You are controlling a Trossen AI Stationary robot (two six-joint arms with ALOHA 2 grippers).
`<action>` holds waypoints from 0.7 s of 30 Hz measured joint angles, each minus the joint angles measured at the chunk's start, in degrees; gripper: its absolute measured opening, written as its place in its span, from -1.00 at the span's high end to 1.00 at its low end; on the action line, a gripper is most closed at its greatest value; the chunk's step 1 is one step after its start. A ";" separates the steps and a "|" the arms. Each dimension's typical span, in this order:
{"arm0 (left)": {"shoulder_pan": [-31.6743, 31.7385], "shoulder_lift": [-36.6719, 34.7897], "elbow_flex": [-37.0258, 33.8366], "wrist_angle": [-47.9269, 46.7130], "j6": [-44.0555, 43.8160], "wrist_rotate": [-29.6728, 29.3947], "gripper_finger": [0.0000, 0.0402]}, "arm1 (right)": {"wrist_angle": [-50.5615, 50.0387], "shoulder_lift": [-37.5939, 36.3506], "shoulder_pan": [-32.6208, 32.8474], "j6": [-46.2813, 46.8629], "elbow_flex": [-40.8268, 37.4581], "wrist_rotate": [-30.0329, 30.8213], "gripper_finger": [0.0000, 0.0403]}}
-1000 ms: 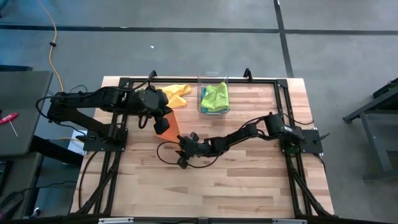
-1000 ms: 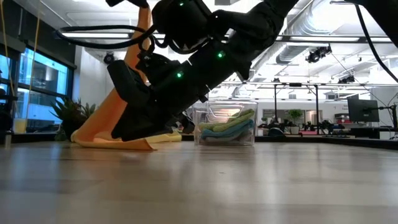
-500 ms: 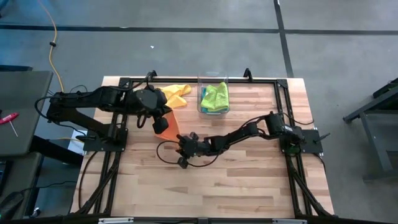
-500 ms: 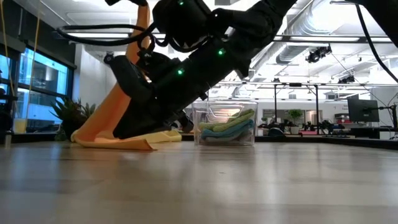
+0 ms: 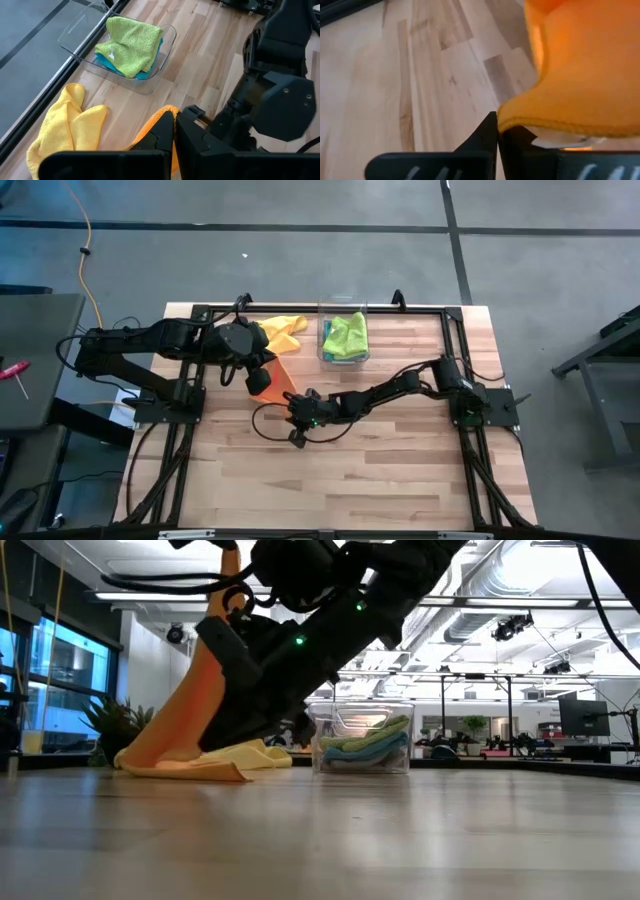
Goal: Fold microfiber towels
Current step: Fold the orange microfiber cloth
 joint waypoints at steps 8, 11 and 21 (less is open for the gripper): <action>0.30 -0.82 -0.01 0.17 0.20 -0.42 1.00 | -9.03 -5.16 -0.76 -3.45 -0.02 -1.65 1.00; 0.75 -1.51 1.42 0.81 0.22 -0.43 1.00 | -14.56 -8.91 -1.01 -6.12 -0.02 -2.53 1.00; -0.25 -1.67 5.58 7.14 1.76 -0.07 1.00 | -35.67 -22.16 -0.95 -12.00 0.00 -2.73 1.00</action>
